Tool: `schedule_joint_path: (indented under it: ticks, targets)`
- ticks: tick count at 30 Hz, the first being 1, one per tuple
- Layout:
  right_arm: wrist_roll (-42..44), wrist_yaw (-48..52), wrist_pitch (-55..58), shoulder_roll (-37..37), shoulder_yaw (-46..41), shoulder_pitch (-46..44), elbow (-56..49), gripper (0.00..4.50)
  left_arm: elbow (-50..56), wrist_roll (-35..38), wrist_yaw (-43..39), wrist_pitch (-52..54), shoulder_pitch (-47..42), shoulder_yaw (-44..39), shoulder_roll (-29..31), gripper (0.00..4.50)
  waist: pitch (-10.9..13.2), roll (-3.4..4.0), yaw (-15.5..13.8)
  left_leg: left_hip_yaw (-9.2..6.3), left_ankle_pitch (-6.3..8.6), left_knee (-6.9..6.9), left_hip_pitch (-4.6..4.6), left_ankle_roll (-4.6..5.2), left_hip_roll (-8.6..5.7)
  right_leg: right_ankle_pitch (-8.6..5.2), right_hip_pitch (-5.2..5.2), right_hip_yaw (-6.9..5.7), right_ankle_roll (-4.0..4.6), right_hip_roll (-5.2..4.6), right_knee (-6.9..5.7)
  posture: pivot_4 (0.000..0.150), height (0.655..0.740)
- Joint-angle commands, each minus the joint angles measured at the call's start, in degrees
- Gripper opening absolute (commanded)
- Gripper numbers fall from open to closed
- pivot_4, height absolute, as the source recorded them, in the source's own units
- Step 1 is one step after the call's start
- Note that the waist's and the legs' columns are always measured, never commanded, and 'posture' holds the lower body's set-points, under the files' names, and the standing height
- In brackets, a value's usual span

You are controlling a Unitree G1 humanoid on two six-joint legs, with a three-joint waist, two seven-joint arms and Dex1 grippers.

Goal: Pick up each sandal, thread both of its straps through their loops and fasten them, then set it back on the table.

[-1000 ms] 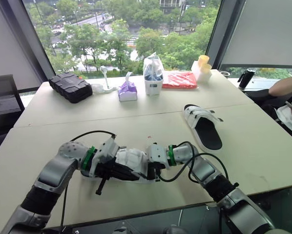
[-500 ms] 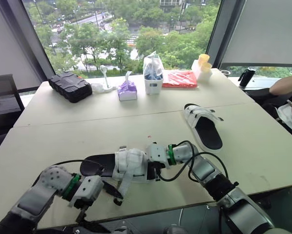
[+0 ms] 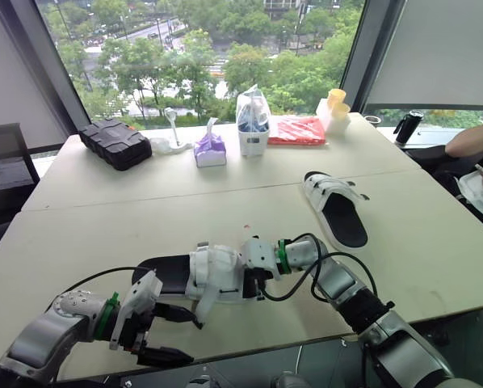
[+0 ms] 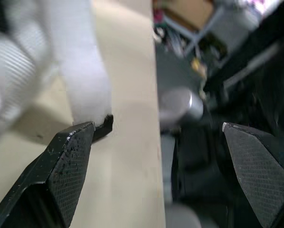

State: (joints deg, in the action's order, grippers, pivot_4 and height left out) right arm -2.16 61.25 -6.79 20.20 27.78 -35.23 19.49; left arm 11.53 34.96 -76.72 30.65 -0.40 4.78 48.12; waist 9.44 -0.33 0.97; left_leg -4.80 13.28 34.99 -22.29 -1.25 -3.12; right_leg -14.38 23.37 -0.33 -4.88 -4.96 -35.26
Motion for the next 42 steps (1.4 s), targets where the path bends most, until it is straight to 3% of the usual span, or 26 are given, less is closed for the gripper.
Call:
schedule_joint_path:
  ticks: [1,10,25,42]
  targets:
    - [-4.7,0.0,2.7,1.3,2.8,2.6,4.7,0.00,1.0,4.3,1.5,4.9,-1.3,-3.3,-0.1,4.48,0.0,0.00,0.0,0.00,0.00,0.00,0.00,0.00,0.00,0.01,-0.01,0.00,0.01,0.00,0.00,0.150,0.7400]
    - [-4.8,0.0,2.7,1.7,2.6,2.6,4.6,0.00,-1.0,4.8,0.4,7.4,-2.5,-3.8,0.3,4.48,0.0,0.00,0.0,0.00,0.01,-0.01,0.02,-0.02,0.00,0.06,0.02,-0.01,0.10,0.01,0.00,0.150,0.7400]
    - [-4.7,0.0,3.1,1.6,2.5,2.4,4.3,0.00,-3.0,1.9,5.3,6.5,-7.5,0.8,-10.3,4.48,0.0,-0.02,-0.2,0.00,0.00,0.04,0.02,-0.02,0.00,0.15,-0.04,-0.01,0.25,0.01,0.00,0.150,0.7400]
    - [-4.9,-0.4,2.8,1.4,2.5,1.8,5.3,0.00,-2.4,5.5,7.0,10.7,-11.6,-1.8,-13.4,4.48,0.0,-0.03,-0.4,-0.01,-0.01,0.15,0.00,-0.01,-0.01,0.07,-0.07,-0.02,0.09,0.01,0.00,0.150,0.7400]
